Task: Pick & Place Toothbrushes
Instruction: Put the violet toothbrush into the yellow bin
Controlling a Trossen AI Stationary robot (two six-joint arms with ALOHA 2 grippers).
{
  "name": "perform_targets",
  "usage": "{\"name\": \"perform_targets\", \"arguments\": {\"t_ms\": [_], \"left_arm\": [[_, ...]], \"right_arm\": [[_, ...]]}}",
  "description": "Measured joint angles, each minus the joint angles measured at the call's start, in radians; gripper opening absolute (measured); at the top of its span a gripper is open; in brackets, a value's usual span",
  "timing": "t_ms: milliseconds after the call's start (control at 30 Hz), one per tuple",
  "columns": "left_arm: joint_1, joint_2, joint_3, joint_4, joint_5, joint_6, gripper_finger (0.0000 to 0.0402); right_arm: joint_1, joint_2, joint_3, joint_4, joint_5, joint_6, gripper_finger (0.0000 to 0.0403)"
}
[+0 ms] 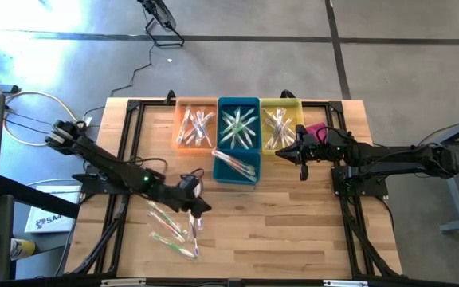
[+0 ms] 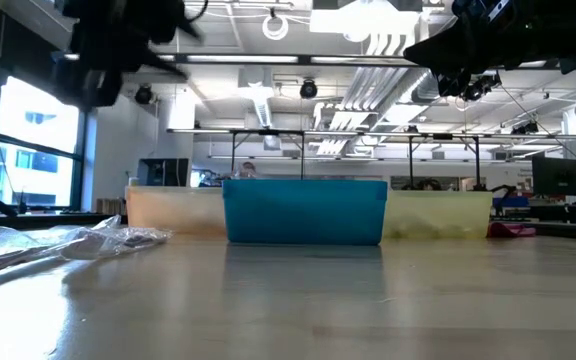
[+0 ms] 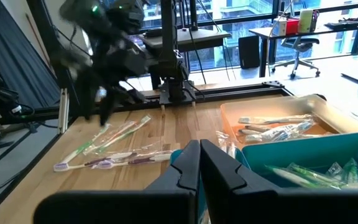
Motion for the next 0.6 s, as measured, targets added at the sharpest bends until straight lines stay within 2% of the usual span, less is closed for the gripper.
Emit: {"name": "perform_targets", "arguments": {"t_ms": [167, 267, 400, 600], "left_arm": [[0.027, 0.094, 0.193, -0.496, 0.052, -0.165, 0.0127], [0.046, 0.139, 0.271, -0.682, 0.007, -0.190, 0.0127], [0.084, 0.192, 0.294, -0.697, -0.056, -0.187, 0.0127], [0.128, 0.286, 0.292, -0.683, 0.003, -0.187, 0.0127]], "right_arm": [[0.000, 0.000, 0.000, 0.001, 0.000, 0.003, 0.0004], [0.000, 0.000, 0.000, 0.000, -0.001, 0.004, 0.0004], [0.000, 0.000, 0.000, -0.007, -0.001, 0.004, 0.0004], [0.000, 0.000, 0.000, -0.014, 0.000, 0.004, 0.0004]]}}
